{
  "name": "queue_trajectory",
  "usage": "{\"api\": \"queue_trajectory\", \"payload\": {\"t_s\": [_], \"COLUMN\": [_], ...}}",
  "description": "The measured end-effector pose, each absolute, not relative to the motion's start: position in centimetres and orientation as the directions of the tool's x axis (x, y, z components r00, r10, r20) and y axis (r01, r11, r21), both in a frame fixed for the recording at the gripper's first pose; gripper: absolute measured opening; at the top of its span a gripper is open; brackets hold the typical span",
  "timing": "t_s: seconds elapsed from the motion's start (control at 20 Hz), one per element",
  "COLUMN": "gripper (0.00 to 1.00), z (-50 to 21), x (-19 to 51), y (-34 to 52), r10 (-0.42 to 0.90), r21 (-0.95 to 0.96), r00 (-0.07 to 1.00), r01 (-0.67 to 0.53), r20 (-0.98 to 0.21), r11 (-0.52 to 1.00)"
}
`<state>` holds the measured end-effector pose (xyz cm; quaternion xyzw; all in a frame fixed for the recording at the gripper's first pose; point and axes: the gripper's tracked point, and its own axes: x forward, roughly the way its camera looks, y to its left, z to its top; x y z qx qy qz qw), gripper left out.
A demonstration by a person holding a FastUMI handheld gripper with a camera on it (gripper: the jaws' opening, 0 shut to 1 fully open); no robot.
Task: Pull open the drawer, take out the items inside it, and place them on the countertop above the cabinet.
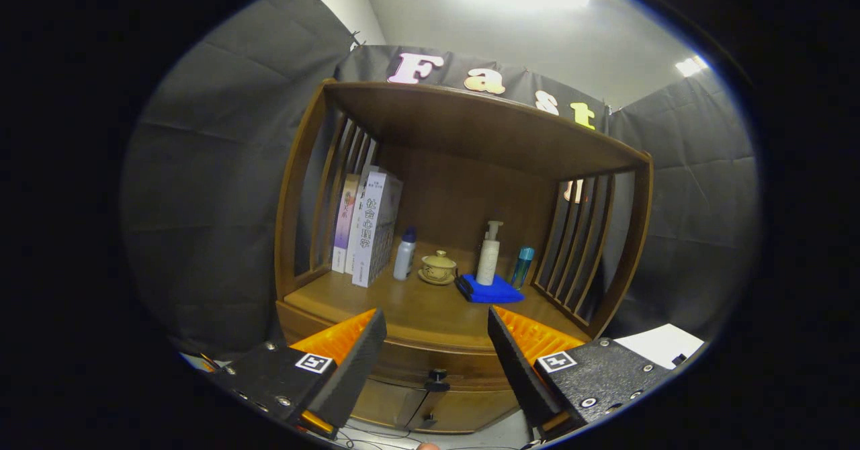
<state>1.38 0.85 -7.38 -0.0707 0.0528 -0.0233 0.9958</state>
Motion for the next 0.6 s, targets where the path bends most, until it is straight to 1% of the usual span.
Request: {"api": "queue_trajectory", "payload": {"t_s": [0.2,0.5,0.6], "gripper": [0.95,0.95,0.95], "z": [-9.8,-13.2,-14.5], "x": [2.6,4.4,5.1], "y": [0.1,-1.9,-1.9], "r10": [-0.067,-0.091,-0.072], "r21": [-0.158,-0.126,-0.124], "r00": [0.990,0.989,0.992], "r01": [0.047,0.076,0.059], "r20": [-0.123,-0.113,-0.100], "r11": [0.986,0.989,0.991]}}
